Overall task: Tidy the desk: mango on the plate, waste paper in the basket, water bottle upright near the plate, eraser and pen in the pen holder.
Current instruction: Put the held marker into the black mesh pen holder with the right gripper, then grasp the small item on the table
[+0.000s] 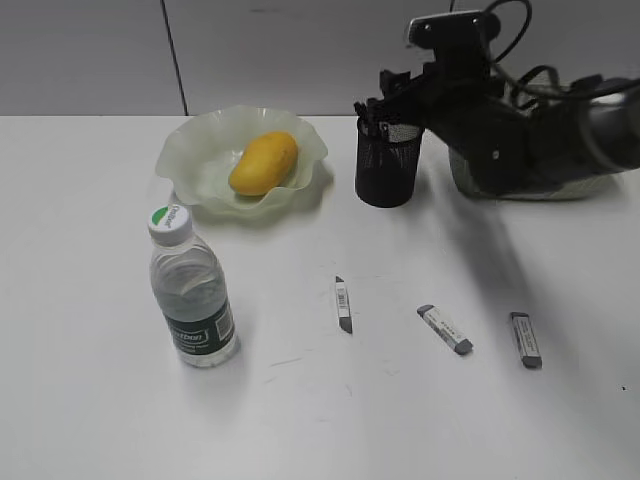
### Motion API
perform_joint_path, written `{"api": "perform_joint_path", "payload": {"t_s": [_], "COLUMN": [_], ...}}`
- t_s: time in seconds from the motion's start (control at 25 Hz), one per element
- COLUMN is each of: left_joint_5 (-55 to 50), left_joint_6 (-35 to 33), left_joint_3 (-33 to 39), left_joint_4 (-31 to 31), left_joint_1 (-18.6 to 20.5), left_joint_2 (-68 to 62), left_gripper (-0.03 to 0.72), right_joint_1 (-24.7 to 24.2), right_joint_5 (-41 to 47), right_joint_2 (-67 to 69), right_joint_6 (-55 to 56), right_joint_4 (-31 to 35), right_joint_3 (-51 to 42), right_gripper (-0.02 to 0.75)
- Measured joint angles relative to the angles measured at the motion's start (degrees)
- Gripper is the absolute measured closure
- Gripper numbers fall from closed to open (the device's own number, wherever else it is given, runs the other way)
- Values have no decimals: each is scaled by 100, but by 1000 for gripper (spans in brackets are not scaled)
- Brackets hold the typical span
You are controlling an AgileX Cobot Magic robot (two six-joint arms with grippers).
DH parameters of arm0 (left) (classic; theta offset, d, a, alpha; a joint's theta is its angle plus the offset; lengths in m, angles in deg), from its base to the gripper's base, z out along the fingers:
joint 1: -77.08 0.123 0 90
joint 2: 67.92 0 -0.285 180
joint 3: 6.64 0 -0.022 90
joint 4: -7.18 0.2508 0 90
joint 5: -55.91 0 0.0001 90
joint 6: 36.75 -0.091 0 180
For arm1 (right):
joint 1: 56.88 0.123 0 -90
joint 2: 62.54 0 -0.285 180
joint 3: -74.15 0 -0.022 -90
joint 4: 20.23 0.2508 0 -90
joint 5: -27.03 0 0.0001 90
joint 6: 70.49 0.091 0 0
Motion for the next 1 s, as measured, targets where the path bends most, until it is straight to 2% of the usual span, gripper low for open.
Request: {"api": "perform_joint_path", "payload": {"t_s": [0.08, 0.16, 0.4, 0.48, 0.56, 0.68, 0.8, 1.0], "left_joint_5": [0, 0, 0, 0, 5, 26, 404, 2025], "left_joint_6": [0, 0, 0, 0, 0, -96, -591, -1472], "left_joint_3": [0, 0, 0, 0, 0, 0, -111, -555], "left_joint_4": [0, -5, -42, -53, -70, -124, -325, -1014], "left_joint_1": [0, 0, 0, 0, 0, 0, 0, 0], "left_joint_2": [0, 0, 2, 2, 2, -215, -730, -2173], "left_gripper": [315, 315, 315, 315, 315, 315, 321, 365], "right_joint_1": [0, -2, -2, -2, -2, -2, -2, -2], "right_joint_5": [570, 1576, 5926, 7243, 8406, 9586, 10167, 10253], "right_joint_2": [-591, -1495, -4051, -4713, -5388, -6388, -7525, -9537], "right_joint_6": [-95, -346, -737, -374, 205, 978, 1291, 1388], "right_joint_4": [118, 207, 184, 34, -388, -1298, -1965, -2133], "right_joint_3": [-220, -434, -1059, -1337, -1632, -2142, -2659, -3423], "right_gripper": [246, 241, 239, 239, 244, 271, 301, 322]}}
